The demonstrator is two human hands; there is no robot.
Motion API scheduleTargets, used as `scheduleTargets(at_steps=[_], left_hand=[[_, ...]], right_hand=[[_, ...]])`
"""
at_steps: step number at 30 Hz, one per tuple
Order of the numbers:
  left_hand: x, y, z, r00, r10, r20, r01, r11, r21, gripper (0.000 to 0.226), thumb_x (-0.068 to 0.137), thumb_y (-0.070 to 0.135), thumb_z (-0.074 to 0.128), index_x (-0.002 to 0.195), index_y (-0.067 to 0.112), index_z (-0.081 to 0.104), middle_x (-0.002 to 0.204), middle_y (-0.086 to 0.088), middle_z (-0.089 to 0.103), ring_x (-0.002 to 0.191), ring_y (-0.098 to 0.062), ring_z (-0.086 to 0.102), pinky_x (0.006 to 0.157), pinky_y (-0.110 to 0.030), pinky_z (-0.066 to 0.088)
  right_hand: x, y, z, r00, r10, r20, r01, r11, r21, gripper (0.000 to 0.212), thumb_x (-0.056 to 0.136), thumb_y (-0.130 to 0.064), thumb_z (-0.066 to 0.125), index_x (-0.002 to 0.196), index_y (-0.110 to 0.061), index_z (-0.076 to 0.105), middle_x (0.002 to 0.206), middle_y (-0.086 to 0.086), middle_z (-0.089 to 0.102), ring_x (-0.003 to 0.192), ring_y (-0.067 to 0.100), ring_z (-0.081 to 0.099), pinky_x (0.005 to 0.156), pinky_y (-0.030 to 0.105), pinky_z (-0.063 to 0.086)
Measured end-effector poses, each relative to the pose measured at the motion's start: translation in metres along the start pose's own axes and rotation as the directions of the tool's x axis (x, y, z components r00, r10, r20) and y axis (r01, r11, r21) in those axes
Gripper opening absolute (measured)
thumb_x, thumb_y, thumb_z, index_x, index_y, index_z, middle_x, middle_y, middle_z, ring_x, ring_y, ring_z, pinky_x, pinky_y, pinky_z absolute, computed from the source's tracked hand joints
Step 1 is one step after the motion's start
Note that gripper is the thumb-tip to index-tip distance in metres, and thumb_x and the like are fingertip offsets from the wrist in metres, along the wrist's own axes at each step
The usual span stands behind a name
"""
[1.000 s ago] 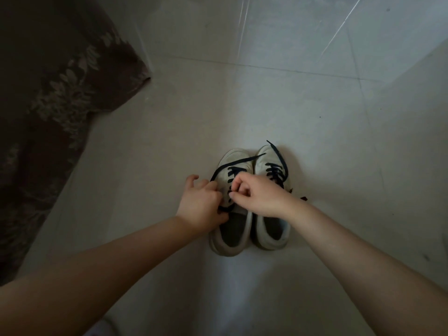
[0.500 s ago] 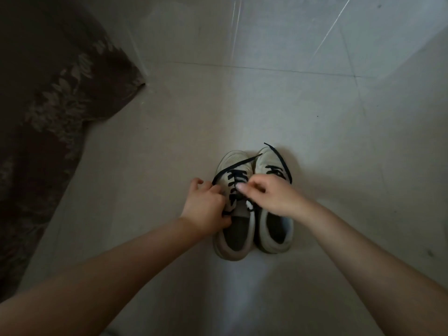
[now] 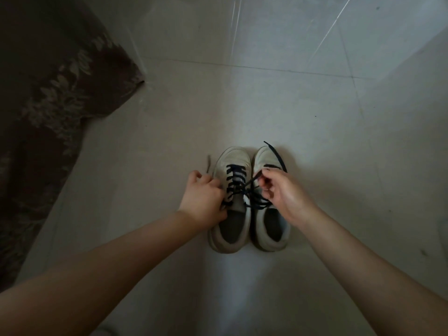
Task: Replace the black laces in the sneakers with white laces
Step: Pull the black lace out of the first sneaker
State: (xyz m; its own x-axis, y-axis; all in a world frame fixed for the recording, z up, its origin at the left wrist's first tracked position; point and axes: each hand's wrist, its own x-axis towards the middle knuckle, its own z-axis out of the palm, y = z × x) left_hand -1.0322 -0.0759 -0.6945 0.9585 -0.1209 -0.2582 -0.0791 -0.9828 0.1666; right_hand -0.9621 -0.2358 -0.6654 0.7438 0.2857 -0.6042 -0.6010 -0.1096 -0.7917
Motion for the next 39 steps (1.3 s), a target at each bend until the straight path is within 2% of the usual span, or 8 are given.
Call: scheduleTargets(at_steps=[4,8,15,17,22,32,35,39], left_hand=[[-0.002,-0.001,0.005,0.996,0.025,-0.089,-0.031,0.998,-0.063,0.032,0.073,0.039,0.062,0.09,0.013,0.07,0.093,-0.006,0.062,0.098,-0.028,0.055,0.087,-0.034,0.026],[-0.005,-0.008,0.015,0.995,-0.036,-0.09,0.021,0.986,-0.165,0.037,0.064,0.046,0.076,0.081,0.015,0.066,0.082,-0.005,0.062,0.084,-0.028,0.059,0.079,-0.036,0.029],[-0.016,-0.006,0.02,0.985,-0.051,-0.165,0.007,0.966,-0.258,0.035,0.064,0.054,0.049,0.077,0.024,0.061,0.07,0.007,0.058,0.064,-0.018,0.06,0.07,-0.032,0.032],[-0.016,-0.005,0.02,0.981,-0.054,-0.185,0.007,0.97,-0.245,0.035,0.063,0.051,0.045,0.076,0.023,0.06,0.069,0.006,0.059,0.064,-0.02,0.06,0.069,-0.03,0.025],[-0.016,-0.007,0.023,0.977,-0.052,-0.209,0.013,0.983,-0.184,0.034,0.059,0.05,0.047,0.069,0.019,0.058,0.069,0.003,0.058,0.073,-0.024,0.06,0.072,-0.033,0.036],[-0.017,-0.007,0.024,0.979,-0.086,-0.183,0.049,0.979,-0.197,0.034,0.061,0.051,0.051,0.069,0.018,0.059,0.068,0.002,0.057,0.071,-0.025,0.059,0.069,-0.031,0.025],[-0.016,-0.008,0.022,0.983,-0.079,-0.164,0.044,0.978,-0.205,0.032,0.059,0.046,0.059,0.071,0.017,0.061,0.07,-0.001,0.059,0.073,-0.028,0.06,0.07,-0.033,0.026],[-0.016,-0.008,0.02,0.991,-0.071,-0.116,0.048,0.98,-0.193,0.036,0.059,0.048,0.057,0.073,0.016,0.062,0.07,-0.003,0.06,0.074,-0.029,0.061,0.067,-0.038,0.041]], right_hand=[[-0.002,-0.004,0.011,0.973,-0.175,0.152,0.232,0.744,-0.627,0.028,0.085,-0.051,0.054,0.081,-0.026,0.065,0.068,-0.007,0.066,0.067,0.007,0.059,0.067,0.024,0.044],[0.0,-0.009,0.02,0.886,-0.299,0.355,0.36,-0.039,-0.932,0.036,0.08,-0.063,0.053,0.101,-0.037,0.068,0.091,-0.01,0.064,0.095,0.013,0.051,0.08,0.028,0.037],[-0.002,-0.004,0.025,0.781,-0.293,0.552,0.514,-0.201,-0.834,0.022,0.091,-0.043,0.054,0.1,-0.03,0.069,0.098,-0.01,0.064,0.104,0.015,0.047,0.089,0.032,0.025],[-0.001,-0.002,0.024,0.779,-0.331,0.532,0.534,-0.095,-0.84,0.018,0.091,-0.038,0.057,0.093,-0.026,0.07,0.092,-0.011,0.065,0.097,0.014,0.051,0.086,0.031,0.028],[-0.008,-0.034,0.006,0.909,-0.388,0.152,0.406,0.742,-0.534,0.011,0.094,-0.016,0.055,0.086,-0.017,0.061,0.078,-0.009,0.06,0.074,0.0,0.055,0.074,0.012,0.042],[-0.011,-0.016,0.03,0.971,-0.102,0.218,0.207,0.817,-0.538,0.02,0.101,-0.022,0.038,0.083,-0.022,0.048,0.056,-0.009,0.054,0.052,0.008,0.048,0.066,0.028,0.042],[-0.01,-0.018,0.039,0.969,-0.147,0.196,0.239,0.747,-0.62,0.02,0.1,-0.026,0.039,0.082,-0.025,0.048,0.08,-0.002,0.064,0.071,0.014,0.056,0.068,0.029,0.041],[-0.012,-0.035,0.044,0.946,-0.168,0.278,0.261,0.902,-0.344,0.023,0.104,-0.015,0.029,0.083,-0.016,0.039,0.077,0.01,0.067,0.065,0.015,0.063,0.055,0.02,0.044]])
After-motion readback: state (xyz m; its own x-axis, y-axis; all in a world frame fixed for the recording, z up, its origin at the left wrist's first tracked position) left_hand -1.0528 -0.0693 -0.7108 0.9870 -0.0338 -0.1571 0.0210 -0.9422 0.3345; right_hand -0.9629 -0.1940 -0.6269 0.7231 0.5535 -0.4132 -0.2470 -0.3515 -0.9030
